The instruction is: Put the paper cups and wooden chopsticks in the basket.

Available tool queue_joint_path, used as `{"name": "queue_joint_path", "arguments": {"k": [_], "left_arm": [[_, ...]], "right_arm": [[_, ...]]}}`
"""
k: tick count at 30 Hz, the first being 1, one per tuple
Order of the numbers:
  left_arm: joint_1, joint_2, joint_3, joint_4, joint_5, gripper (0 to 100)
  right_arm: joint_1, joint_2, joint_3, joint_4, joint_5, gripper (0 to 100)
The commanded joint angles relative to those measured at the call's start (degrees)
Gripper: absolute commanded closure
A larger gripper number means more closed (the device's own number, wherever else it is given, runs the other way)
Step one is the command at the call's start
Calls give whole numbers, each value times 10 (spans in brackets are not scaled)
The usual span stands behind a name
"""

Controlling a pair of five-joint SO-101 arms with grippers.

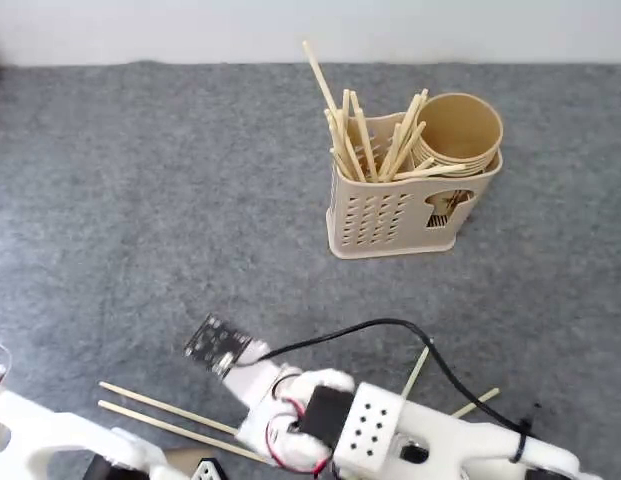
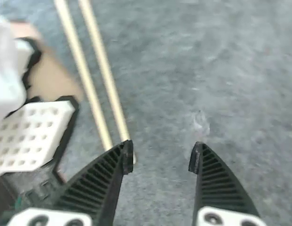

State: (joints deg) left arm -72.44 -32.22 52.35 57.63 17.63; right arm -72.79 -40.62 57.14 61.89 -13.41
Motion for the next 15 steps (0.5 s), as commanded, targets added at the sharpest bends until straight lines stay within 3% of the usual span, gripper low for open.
{"name": "queue_joint_path", "arguments": {"k": [1, 7, 15], "left_arm": [[-3, -12, -1, -11, -4, 784], [-3, -12, -1, -11, -4, 784], [-3, -12, -2, -11, -4, 784]], "right_arm": [[-27, 51, -8, -19, 4, 787], [-30, 198, -22, -102, 6, 794], [-73, 287, -108, -101, 6, 903]]}}
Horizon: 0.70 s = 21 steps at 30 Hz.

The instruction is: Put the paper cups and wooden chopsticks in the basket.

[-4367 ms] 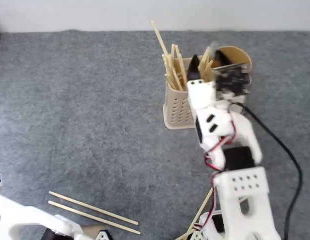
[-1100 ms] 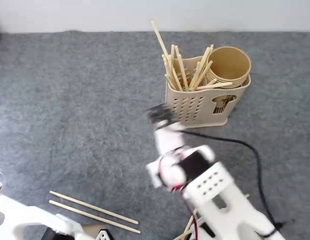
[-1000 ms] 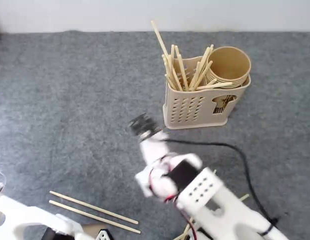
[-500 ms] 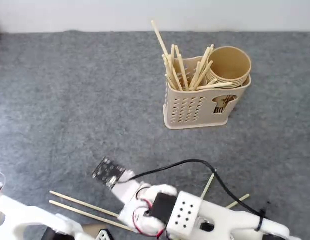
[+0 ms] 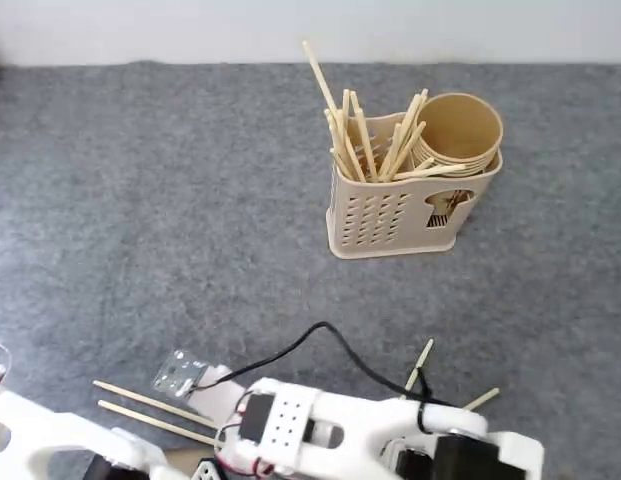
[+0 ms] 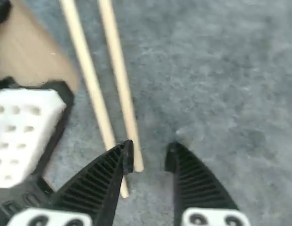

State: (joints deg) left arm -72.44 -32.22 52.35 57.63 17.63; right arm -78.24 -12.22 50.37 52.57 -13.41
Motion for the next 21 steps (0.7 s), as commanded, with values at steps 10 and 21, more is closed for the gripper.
{"name": "queue_joint_path", "arguments": {"k": [10, 21], "left_arm": [[-3, -12, -1, -11, -4, 784], [-3, -12, 0, -10, -4, 784]], "right_arm": [[-37, 9, -71, 42, 4, 814], [-37, 10, -72, 45, 29, 818]]}}
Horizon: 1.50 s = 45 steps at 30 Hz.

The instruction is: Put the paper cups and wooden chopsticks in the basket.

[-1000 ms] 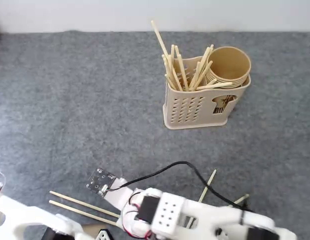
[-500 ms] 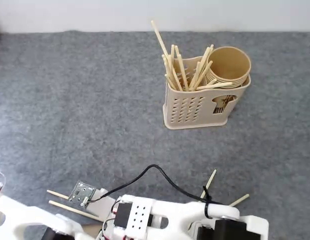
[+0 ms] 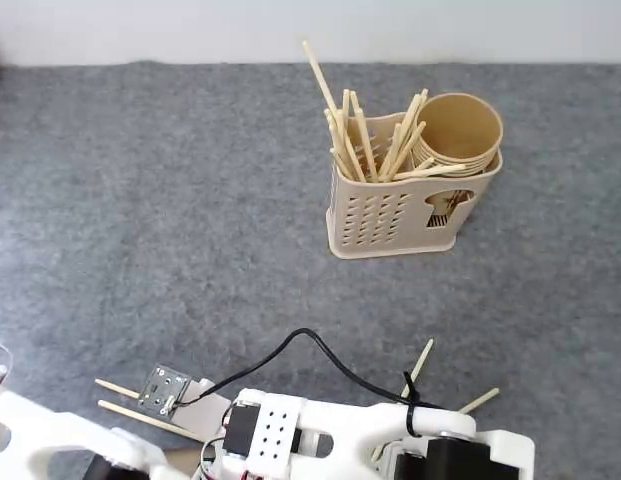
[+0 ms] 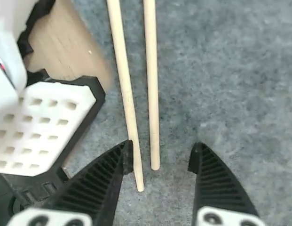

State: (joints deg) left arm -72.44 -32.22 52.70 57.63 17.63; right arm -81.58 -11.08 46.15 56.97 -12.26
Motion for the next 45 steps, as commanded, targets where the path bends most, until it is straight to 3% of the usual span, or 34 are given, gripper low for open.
{"name": "queue_joint_path", "arguments": {"k": [1, 10, 18, 24, 31, 36, 42, 45], "left_arm": [[-3, -12, -4, -10, -4, 784], [-3, -12, -4, -11, -4, 784], [-3, -12, -4, -11, -5, 784], [-3, -12, -5, -11, -6, 784], [-3, -12, -4, -11, -6, 784], [-3, -12, -5, -11, -7, 784], [-3, -12, -5, -11, -7, 784], [-3, -12, -5, -11, -7, 784]], "right_arm": [[-4, -1, -30, 1, 20, 824], [-22, 56, -33, 0, 23, 849], [-15, 109, -113, 67, 23, 853], [9, 109, -114, 56, 24, 968], [12, 109, -114, 58, 24, 988], [80, 109, -114, 63, 27, 989], [197, 108, -111, 81, 86, 989], [219, 105, -114, 97, 100, 987]]}}
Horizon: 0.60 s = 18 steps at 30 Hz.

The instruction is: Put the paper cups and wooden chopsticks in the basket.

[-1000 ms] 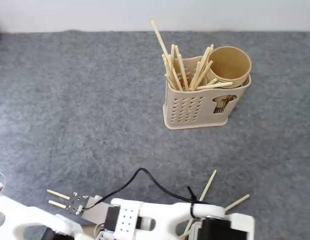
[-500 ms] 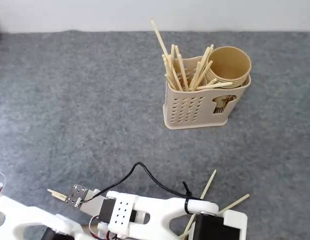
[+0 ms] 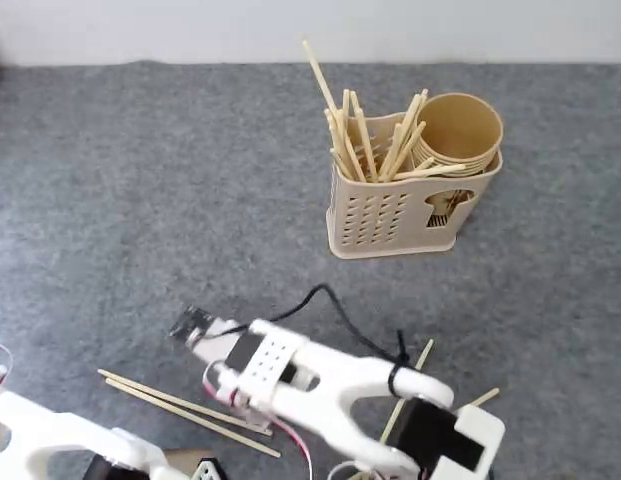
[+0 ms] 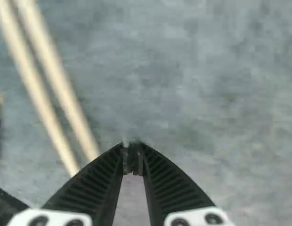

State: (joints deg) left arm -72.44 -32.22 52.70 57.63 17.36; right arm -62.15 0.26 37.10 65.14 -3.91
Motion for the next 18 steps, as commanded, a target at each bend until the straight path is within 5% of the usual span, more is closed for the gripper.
{"name": "queue_joint_path", "arguments": {"k": [1, 6, 11, 18], "left_arm": [[-3, -12, -4, -11, -4, 784], [-3, -12, -4, -11, -4, 784], [-3, -12, -6, -11, -4, 784], [-3, -12, -5, -11, -4, 784]], "right_arm": [[23, -14, -24, 17, 17, 986], [-27, -75, -24, 14, 14, 965], [-103, -127, -21, 13, 4, 843], [-164, -79, -24, -1, -47, 783]]}}
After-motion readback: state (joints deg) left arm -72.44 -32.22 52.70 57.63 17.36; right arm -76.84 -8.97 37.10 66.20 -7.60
